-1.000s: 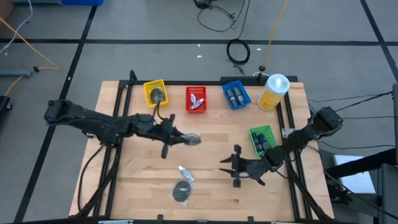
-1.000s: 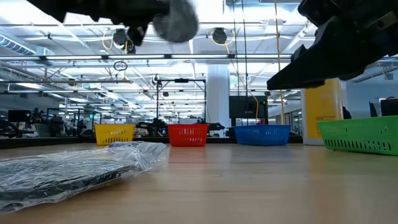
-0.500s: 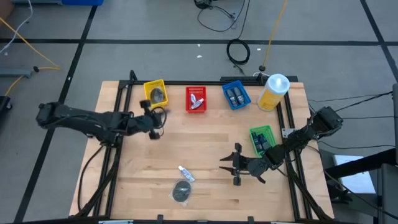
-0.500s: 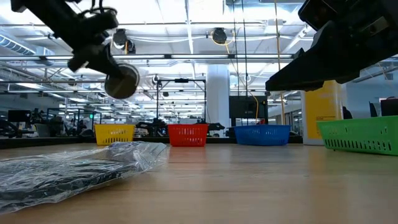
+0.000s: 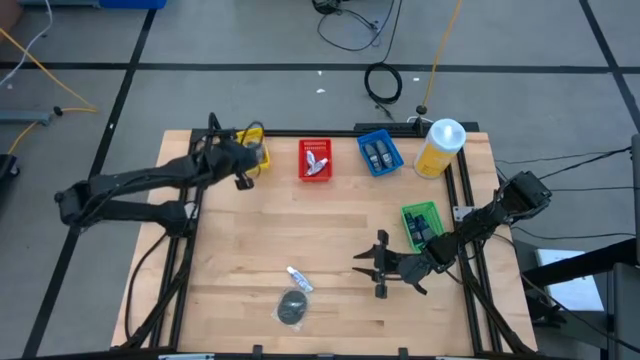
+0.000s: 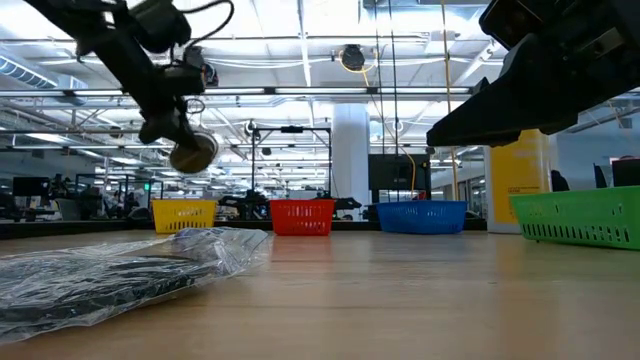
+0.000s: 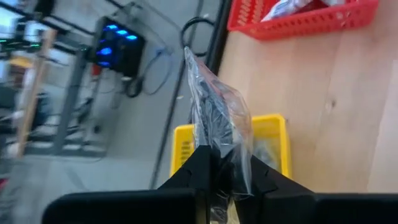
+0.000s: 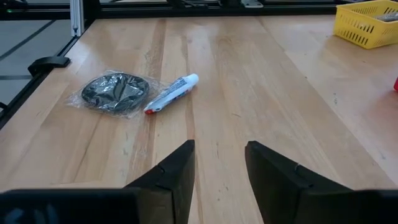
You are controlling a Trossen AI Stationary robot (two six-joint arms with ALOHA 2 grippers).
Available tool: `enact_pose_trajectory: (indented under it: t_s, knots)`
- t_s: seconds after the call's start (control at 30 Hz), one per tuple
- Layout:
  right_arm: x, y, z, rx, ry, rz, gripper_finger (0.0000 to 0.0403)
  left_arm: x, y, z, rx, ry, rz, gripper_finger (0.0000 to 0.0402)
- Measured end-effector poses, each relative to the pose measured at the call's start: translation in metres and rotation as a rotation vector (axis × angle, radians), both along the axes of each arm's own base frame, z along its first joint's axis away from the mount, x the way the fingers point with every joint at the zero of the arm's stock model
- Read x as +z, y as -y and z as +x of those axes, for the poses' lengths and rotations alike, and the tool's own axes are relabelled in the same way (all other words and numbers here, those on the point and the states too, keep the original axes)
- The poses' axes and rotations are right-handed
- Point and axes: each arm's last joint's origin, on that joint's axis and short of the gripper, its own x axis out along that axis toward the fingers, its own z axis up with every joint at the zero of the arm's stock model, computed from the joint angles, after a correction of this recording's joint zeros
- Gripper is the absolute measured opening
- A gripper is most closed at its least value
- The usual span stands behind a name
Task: Pick & Place Travel size toiletries
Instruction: Put the black hairbrush into the yellow bin
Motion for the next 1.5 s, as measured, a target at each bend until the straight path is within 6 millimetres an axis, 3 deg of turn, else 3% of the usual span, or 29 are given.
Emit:
enact_pose_trajectory:
  t_s: [0.23,0.47,0.77,1.1,1.23,1.37,1.5]
  knots:
    - [0.0,0.0,0.0,0.0,0.0,0.005,0.013,-0.014,-0.04,-0.003,0.057,-0.008,-0.039,0.0012]
    - [0.0,0.0,0.0,0.001,0.001,0.008,0.0132,-0.036,-0.065,-0.002,0.098,-0.031,-0.106,0.0063]
    - [0.001,-0.001,0.0,0.001,0.014,0.017,0.0132,-0.049,-0.067,-0.001,0.093,-0.079,-0.167,0.0101]
    - [0.002,-0.001,0.001,0.001,0.018,0.019,0.0132,-0.05,-0.061,-0.014,0.11,-0.1,-0.298,0.0245]
    - [0.002,-0.001,0.001,0.002,0.018,0.018,0.0132,-0.046,-0.054,-0.019,0.151,-0.034,-0.385,0.0277]
    - [0.002,0.0,0.001,0.003,0.018,0.009,0.0132,-0.035,-0.046,-0.021,0.134,0.141,-0.497,0.0262]
    - [0.002,0.002,0.002,-0.005,0.018,0.003,0.0132,-0.019,-0.05,-0.024,0.154,0.322,-0.484,0.0206]
